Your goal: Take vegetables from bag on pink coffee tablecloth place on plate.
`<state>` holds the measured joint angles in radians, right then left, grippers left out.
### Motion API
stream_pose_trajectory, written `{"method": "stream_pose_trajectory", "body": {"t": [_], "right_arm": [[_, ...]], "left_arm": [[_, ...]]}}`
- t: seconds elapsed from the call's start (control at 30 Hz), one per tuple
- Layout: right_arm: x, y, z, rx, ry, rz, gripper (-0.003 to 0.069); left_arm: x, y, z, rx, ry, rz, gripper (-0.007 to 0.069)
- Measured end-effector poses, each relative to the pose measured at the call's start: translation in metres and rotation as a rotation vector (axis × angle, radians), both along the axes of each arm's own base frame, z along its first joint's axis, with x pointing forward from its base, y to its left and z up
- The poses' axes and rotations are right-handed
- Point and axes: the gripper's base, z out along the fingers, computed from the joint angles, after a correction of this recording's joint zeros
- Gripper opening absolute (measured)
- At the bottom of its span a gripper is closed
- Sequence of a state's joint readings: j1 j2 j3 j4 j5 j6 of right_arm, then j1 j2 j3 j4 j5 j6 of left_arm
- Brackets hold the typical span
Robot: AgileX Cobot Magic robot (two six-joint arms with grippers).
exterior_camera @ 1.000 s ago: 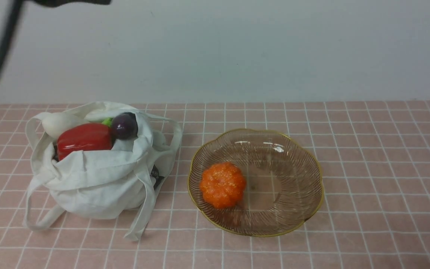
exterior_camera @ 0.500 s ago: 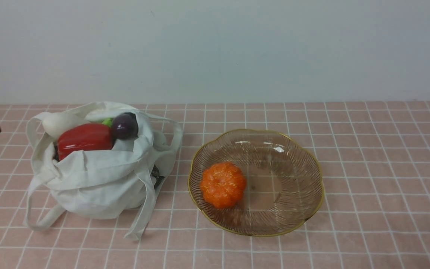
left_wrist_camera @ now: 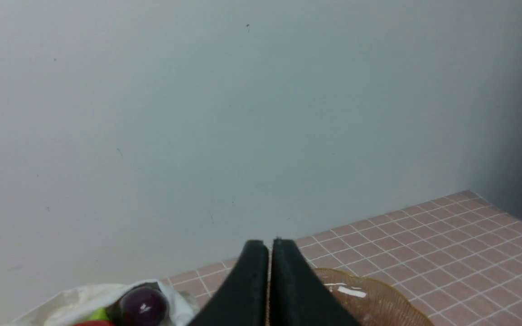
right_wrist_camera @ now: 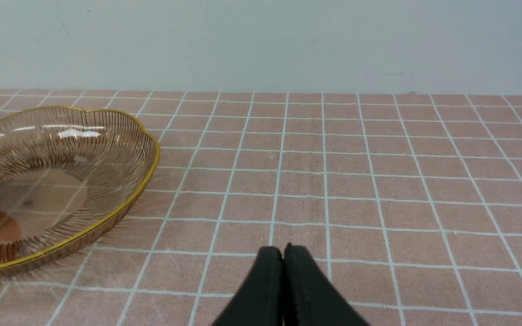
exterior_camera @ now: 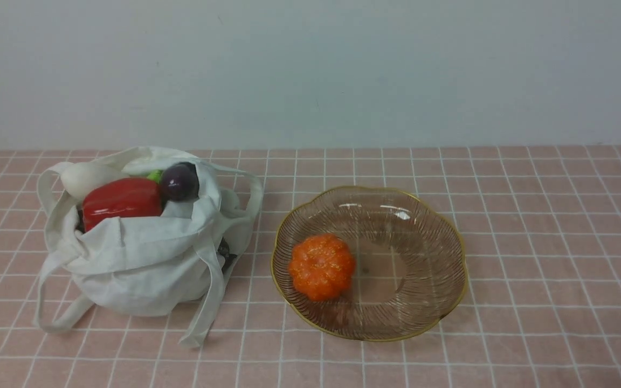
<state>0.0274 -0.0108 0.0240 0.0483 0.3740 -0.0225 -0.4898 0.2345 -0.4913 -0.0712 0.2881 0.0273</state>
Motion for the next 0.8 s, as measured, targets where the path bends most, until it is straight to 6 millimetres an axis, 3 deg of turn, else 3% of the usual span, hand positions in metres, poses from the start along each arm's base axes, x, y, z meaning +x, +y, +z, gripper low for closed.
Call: {"method": "stream_pose_trajectory", "body": {"t": [0.13, 0.27, 0.37, 0.53, 0.57, 0.63, 0.8], "right_arm": [[0.000, 0.000, 0.000, 0.000, 0.000, 0.000, -0.0015], [0.000, 0.000, 0.000, 0.000, 0.000, 0.000, -0.0015], [0.000, 0.000, 0.000, 0.000, 0.000, 0.000, -0.0015], [0.000, 0.000, 0.000, 0.000, 0.000, 0.000, -0.0015], [0.000, 0.000, 0.000, 0.000, 0.000, 0.000, -0.0015], [0.000, 0.000, 0.000, 0.000, 0.000, 0.000, -0.0015], [0.000, 0.000, 0.000, 0.000, 0.000, 0.000, -0.0015]], "left_arm": [[0.001, 0.001, -0.006, 0.041, -0.006, 0.017, -0.0005], [0.000, 0.005, -0.025, 0.067, -0.003, 0.081, -0.0005], [-0.002, 0.010, -0.053, 0.077, 0.015, 0.161, -0.0005], [0.003, 0.016, -0.121, 0.150, 0.119, 0.300, -0.0005], [0.003, 0.016, -0.121, 0.151, 0.118, 0.300, -0.0005], [0.007, 0.017, -0.148, 0.180, 0.195, 0.334, -0.0005], [0.007, 0.019, -0.162, 0.196, 0.262, 0.361, -0.0005]]}}
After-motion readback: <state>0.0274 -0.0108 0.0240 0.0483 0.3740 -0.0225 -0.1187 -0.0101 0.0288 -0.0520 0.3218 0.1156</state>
